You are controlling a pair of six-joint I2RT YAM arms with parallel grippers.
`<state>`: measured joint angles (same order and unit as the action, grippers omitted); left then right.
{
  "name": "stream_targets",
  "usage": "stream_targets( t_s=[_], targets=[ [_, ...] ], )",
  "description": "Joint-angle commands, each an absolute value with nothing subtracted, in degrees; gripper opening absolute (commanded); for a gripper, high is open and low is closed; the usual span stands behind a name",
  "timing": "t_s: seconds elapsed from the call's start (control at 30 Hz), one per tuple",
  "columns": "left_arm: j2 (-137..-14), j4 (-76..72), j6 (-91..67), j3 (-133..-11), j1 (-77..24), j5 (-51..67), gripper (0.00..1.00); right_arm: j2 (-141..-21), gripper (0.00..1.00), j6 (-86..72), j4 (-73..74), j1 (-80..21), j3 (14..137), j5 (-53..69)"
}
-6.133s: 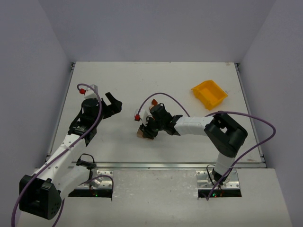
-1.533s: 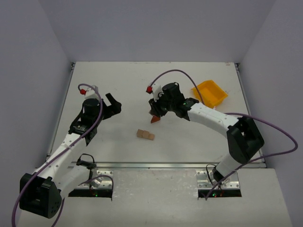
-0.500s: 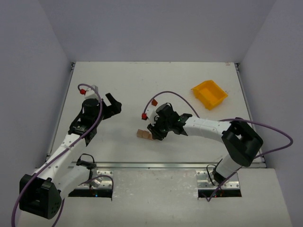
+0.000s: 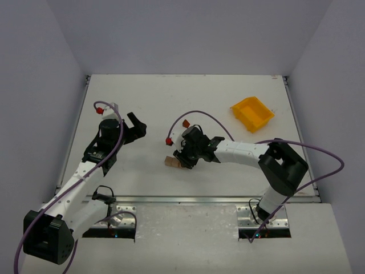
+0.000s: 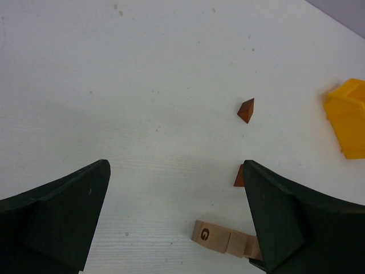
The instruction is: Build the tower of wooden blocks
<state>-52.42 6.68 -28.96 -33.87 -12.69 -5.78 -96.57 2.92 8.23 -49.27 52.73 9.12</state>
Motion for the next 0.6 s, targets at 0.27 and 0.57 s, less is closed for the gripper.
stream_targets(
  t_s=[0.27, 0.57],
  targets=[
    [-52.0, 4.8, -28.8, -35.3, -12.7, -5.5, 1.0, -97.3, 0.23, 4.5, 7.8, -50.2, 56.0, 8.6],
    [-52.3, 4.7, -28.8, -35.2, -12.7, -5.4, 1.0, -97.7, 0.25, 4.4, 8.0, -50.4, 56.3, 8.1]
  ],
)
